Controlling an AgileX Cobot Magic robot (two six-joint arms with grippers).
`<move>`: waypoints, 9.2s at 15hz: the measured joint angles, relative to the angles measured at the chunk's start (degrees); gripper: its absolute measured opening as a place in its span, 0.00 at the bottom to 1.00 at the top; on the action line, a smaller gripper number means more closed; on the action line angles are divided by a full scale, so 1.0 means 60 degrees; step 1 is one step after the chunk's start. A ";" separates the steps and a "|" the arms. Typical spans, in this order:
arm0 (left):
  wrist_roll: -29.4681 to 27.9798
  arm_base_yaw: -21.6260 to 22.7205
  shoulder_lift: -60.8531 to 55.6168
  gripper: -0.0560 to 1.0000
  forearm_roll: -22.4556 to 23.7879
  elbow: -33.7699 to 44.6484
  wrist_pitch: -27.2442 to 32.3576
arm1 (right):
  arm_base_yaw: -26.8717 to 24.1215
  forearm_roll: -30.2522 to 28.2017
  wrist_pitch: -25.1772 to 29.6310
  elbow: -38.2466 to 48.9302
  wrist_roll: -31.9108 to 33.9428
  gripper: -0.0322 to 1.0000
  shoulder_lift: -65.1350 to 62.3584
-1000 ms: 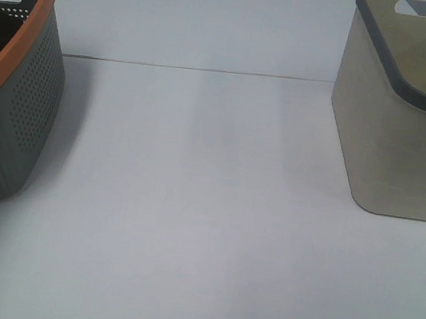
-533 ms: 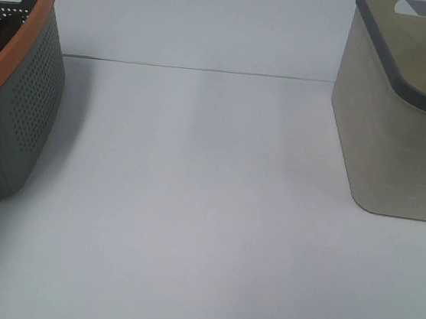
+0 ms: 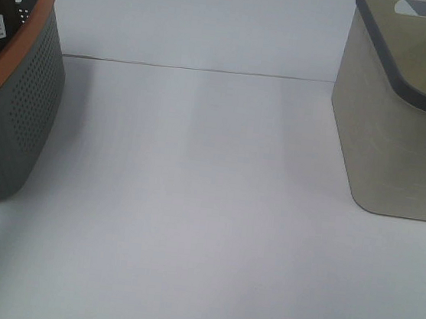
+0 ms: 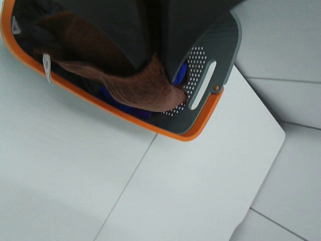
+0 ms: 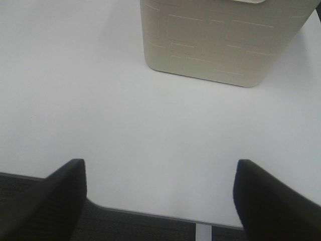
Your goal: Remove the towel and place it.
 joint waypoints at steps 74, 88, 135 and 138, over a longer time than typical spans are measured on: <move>-0.0955 -0.6408 0.4383 0.05 0.0353 -0.4383 -0.0812 | 0.1891 1.3646 -0.3170 -0.1948 -1.6654 0.55 1.5231; -0.0955 -0.6408 0.4383 0.05 0.0583 -0.4383 -0.0783 | 0.1891 1.1679 -0.2683 -0.1948 -1.5011 0.30 1.3761; -0.8480 -0.2082 0.7315 0.05 0.4307 -0.1432 -1.0571 | 0.1824 0.6465 -0.8871 -1.2901 -1.6224 0.03 1.9987; -0.8480 -0.2139 0.7582 0.05 0.4412 -0.1432 -1.0447 | 0.1786 0.6427 -0.8757 -1.3025 -1.6224 0.03 2.0569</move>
